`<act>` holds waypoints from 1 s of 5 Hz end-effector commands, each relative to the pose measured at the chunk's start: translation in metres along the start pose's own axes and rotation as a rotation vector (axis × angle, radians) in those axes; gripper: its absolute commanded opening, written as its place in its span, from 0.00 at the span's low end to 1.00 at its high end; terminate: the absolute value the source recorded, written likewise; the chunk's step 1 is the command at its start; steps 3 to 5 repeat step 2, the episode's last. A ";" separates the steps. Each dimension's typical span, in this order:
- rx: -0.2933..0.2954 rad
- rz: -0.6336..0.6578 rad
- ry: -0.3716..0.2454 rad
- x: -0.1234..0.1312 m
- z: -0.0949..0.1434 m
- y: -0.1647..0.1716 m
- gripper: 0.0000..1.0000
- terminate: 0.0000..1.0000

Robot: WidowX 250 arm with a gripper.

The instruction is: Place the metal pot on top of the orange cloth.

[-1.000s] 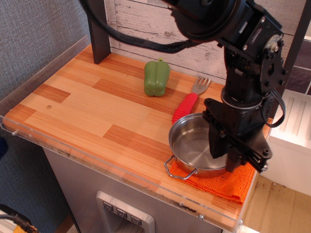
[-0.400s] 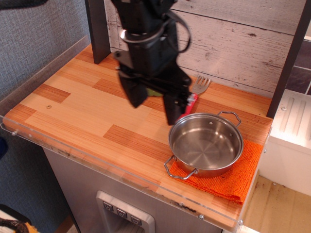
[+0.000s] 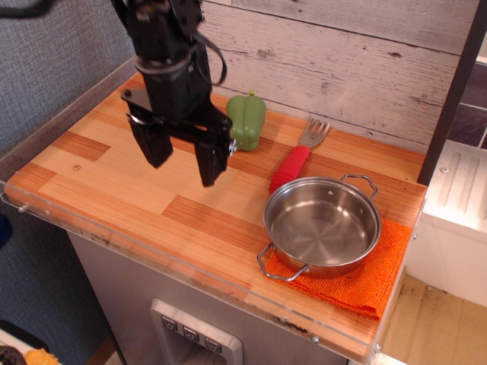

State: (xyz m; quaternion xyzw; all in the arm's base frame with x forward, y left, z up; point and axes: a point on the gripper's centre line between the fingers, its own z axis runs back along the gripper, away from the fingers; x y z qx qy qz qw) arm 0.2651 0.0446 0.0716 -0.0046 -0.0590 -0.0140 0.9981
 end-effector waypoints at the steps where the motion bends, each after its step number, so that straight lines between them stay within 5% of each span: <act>1: 0.007 -0.027 -0.039 -0.006 0.006 0.000 1.00 0.00; 2: 0.007 -0.027 -0.039 -0.006 0.006 0.000 1.00 1.00; 5: 0.007 -0.027 -0.039 -0.006 0.006 0.000 1.00 1.00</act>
